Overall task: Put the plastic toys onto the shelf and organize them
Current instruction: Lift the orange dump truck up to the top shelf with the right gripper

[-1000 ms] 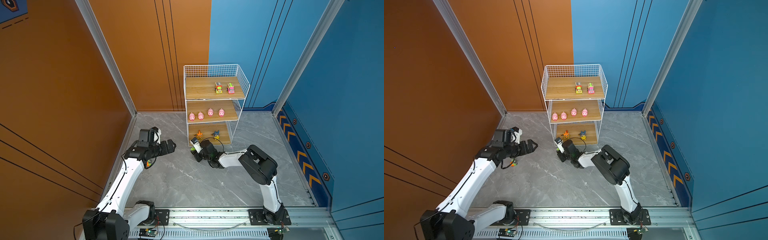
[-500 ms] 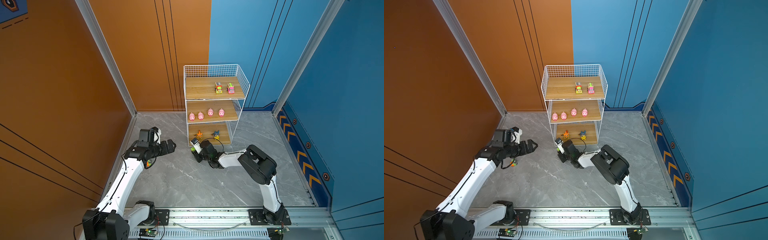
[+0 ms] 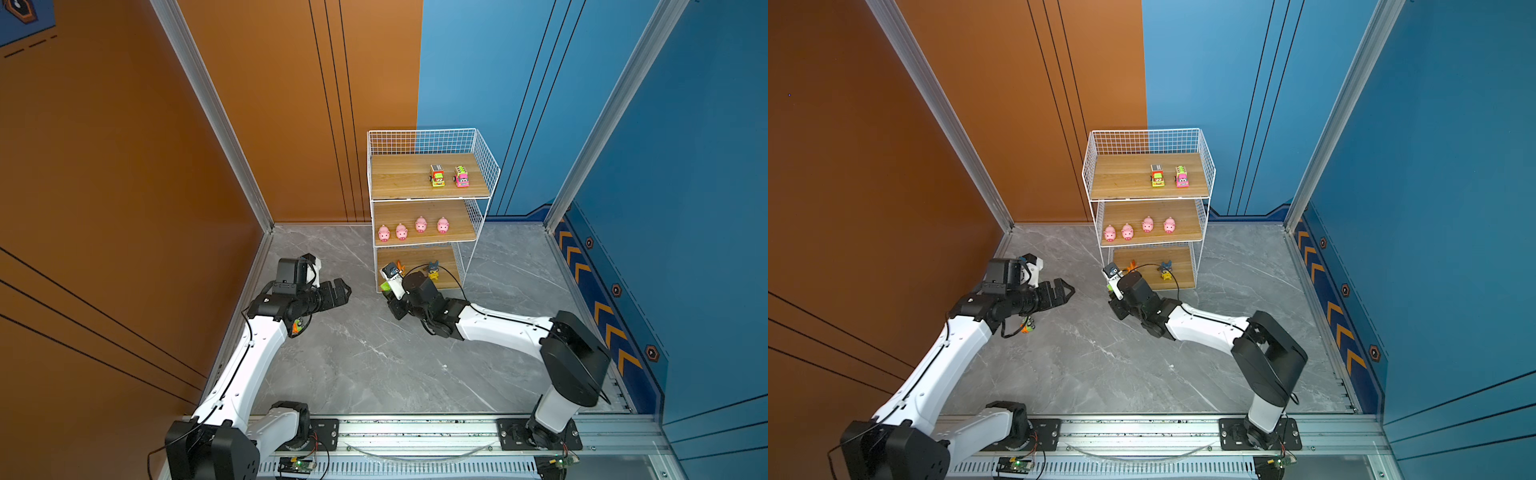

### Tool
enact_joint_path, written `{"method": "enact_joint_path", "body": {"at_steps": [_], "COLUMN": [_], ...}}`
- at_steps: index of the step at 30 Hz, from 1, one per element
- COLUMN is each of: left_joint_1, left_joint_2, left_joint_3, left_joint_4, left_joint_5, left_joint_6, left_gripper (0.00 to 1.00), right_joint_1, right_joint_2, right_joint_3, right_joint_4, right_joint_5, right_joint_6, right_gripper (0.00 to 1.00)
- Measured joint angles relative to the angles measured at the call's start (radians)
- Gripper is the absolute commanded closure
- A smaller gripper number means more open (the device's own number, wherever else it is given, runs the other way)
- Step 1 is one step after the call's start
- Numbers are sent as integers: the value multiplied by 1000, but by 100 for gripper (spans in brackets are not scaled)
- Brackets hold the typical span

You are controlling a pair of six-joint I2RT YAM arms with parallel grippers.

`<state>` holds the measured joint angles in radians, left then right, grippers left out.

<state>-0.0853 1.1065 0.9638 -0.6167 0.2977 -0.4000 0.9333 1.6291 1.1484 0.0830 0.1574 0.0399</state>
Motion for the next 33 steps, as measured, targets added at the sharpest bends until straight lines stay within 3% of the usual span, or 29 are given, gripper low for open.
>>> {"method": "enact_joint_path", "body": {"at_steps": [7, 13, 22, 26, 33], "left_joint_1": [0, -5, -82, -156, -277], "left_joint_2": [-42, -72, -111, -132, -119], "left_joint_3": [0, -2, -1, 10, 161], "left_joint_4": [2, 8, 8, 3, 3], "left_joint_5": [0, -2, -25, -71, -137], "left_joint_6": [0, 0, 38, 47, 89], "left_gripper": [1, 1, 0, 1, 2], "right_joint_1": [75, 66, -71, -127, -174], "right_joint_2": [-196, -204, 45, 185, 290], "right_joint_3": [195, 444, 999, 1207, 1306], "right_joint_4": [-253, -369, -544, -637, -718], "right_joint_5": [158, 271, 323, 317, 289], "right_joint_6": [13, -13, -11, 18, 64], "right_gripper": [78, 77, 77, 77, 77]}}
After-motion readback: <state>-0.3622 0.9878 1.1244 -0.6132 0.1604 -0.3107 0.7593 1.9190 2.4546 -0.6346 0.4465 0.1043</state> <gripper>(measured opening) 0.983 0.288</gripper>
